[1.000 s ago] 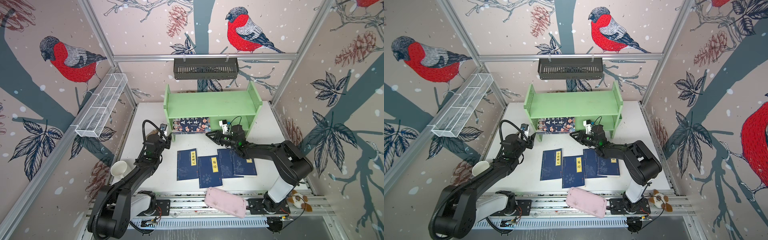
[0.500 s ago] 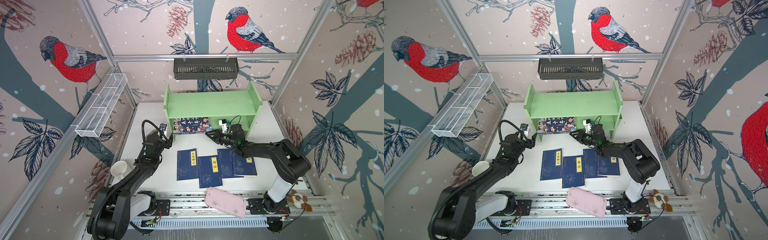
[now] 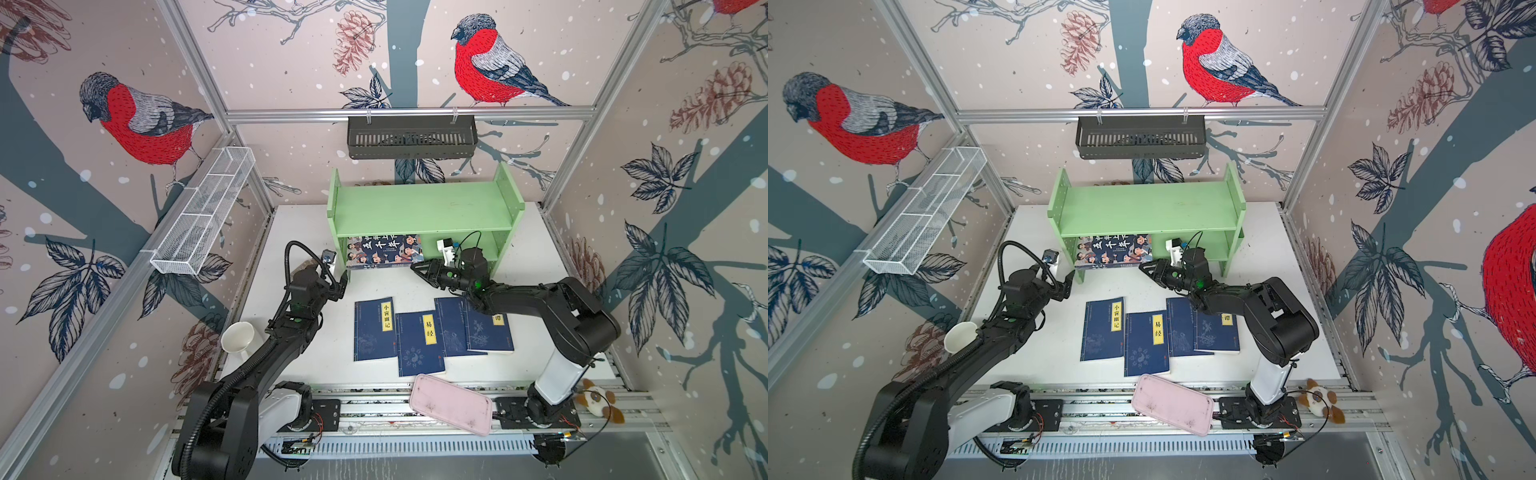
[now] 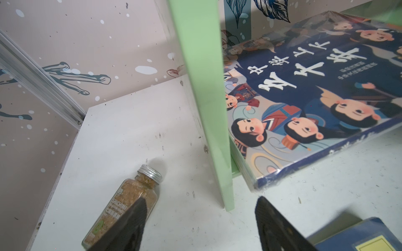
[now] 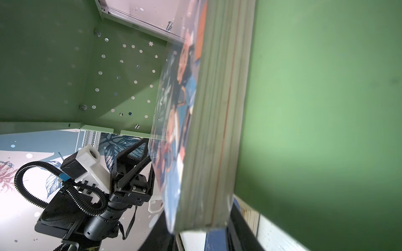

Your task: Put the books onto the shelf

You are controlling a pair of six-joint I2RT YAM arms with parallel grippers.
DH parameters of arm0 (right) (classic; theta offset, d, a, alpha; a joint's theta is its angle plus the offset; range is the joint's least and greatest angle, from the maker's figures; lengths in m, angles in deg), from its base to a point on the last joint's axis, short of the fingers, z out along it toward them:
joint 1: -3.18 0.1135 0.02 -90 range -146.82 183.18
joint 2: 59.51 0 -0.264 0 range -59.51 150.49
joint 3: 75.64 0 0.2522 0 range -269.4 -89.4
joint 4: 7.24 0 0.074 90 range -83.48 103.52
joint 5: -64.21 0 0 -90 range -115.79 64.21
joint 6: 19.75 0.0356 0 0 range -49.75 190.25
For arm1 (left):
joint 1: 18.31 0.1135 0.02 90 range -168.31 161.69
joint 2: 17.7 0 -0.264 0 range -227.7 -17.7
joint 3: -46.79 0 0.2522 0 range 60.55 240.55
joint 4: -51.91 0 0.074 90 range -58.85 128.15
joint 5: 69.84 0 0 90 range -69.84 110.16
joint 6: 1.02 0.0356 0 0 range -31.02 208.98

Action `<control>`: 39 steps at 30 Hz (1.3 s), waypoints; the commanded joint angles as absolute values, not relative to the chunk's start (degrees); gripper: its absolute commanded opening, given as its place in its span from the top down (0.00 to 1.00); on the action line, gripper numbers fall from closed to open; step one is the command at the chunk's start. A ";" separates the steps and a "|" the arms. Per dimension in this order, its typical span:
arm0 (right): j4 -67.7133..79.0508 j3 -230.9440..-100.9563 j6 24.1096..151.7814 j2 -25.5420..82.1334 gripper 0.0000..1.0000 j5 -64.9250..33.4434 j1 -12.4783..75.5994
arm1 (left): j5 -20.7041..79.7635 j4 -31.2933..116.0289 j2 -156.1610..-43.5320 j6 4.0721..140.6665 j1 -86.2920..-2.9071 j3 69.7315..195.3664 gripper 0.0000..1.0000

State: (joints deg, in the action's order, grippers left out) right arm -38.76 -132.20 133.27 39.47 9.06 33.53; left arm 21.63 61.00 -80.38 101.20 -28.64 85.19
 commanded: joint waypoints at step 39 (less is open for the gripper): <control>-34.33 -132.46 131.68 36.64 0.70 7.35 29.98 | 22.62 68.90 -85.64 99.44 -28.59 86.94 0.18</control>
State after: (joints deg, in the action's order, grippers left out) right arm -33.66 -131.92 131.76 36.26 6.81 29.70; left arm 23.12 65.39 -85.43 99.83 -28.64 86.42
